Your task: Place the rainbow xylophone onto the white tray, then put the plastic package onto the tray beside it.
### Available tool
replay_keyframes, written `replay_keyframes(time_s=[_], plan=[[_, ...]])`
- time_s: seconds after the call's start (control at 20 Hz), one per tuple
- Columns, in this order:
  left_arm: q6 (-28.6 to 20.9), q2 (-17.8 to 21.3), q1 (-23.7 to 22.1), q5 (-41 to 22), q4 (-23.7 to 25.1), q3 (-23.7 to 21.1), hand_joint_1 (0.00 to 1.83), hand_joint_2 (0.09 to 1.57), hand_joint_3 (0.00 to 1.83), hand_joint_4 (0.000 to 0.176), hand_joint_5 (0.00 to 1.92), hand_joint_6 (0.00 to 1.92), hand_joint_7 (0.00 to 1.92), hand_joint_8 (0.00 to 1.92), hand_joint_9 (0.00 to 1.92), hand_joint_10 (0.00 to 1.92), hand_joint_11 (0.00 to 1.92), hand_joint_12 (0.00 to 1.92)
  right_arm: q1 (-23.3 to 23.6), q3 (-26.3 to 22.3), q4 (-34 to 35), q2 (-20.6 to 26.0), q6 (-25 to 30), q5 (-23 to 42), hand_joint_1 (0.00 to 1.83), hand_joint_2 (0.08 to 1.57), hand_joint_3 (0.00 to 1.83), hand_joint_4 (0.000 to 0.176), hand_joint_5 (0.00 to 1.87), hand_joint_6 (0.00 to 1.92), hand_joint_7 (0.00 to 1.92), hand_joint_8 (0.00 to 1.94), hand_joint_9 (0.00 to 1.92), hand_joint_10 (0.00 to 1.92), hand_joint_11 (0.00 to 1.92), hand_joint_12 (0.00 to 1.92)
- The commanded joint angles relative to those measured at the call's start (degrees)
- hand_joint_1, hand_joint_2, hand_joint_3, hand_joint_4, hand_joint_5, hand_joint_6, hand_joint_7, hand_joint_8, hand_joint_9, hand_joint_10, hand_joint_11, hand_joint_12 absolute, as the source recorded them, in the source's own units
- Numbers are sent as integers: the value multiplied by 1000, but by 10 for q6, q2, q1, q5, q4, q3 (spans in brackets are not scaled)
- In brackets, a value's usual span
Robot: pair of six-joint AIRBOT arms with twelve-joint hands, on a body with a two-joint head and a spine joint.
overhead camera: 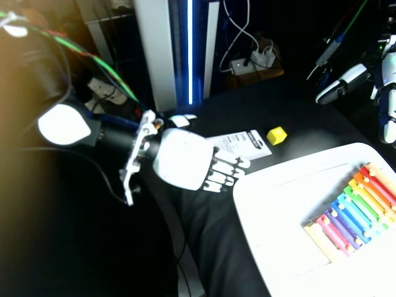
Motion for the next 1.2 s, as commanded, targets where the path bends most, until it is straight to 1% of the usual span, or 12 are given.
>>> replay_keyframes(time_s=[0.0,0.1,0.25,0.35,0.45,0.6,0.7,0.8,0.85,1.0,1.05,1.15], plan=[[-1,-1,-3,-65,-18,1,773,660,0,83,0,0,0,0,0,0,0,0,3,0,18,-5,5,34,726,697,0,0,141,0,294,0,588,5,626,712],[-1,-2,2,-66,-22,1,771,676,5,77,0,0,0,0,0,0,0,0,3,3,18,-10,5,34,739,693,0,0,173,0,366,4,679,21,679,804],[-1,-2,8,-68,-28,1,765,662,0,93,0,0,0,0,0,0,0,0,3,7,18,-18,5,35,720,689,0,0,188,0,403,1,753,20,626,951],[-2,-2,11,-66,-29,1,797,669,1,63,0,0,0,0,0,0,0,0,3,9,18,-21,5,36,760,726,0,0,214,0,437,3,779,10,616,979],[-2,4,19,-63,-32,0,822,669,1,75,0,0,0,0,0,0,0,0,3,10,18,-22,5,36,782,752,1,0,230,0,490,5,814,18,589,1107],[-2,9,30,-68,-44,-2,819,656,0,77,0,0,0,0,0,0,0,0,3,13,19,-25,5,36,858,785,10,0,245,4,530,16,799,11,548,1106],[-2,10,33,-68,-47,-3,779,636,0,101,0,0,0,0,0,0,0,0,3,14,19,-25,5,36,930,810,5,0,251,2,578,19,911,60,673,1121],[-2,10,34,-69,-48,-3,758,638,0,101,0,0,0,0,0,0,0,0,3,15,19,-25,5,36,1014,834,1,0,281,2,591,10,972,111,746,1175],[-2,10,34,-69,-49,-3,759,646,0,110,0,0,0,0,0,0,0,0,3,16,19,-26,5,36,1030,844,1,0,279,1,543,1,863,67,632,1102],[-2,10,35,-70,-50,-3,767,658,1,65,0,0,0,0,0,0,0,0,3,17,19,-27,5,36,1153,902,10,0,301,2,543,1,761,18,506,991],[-2,10,36,-70,-51,-4,779,650,0,89,0,0,0,0,0,0,0,0,3,17,19,-27,5,36,1239,939,5,0,316,2,535,0,795,29,511,1021],[-2,10,39,-72,-54,-4,780,650,0,89,0,0,0,0,0,0,0,0,3,18,19,-27,5,36,1308,970,11,0,334,6,537,1,845,49,559,1050]])
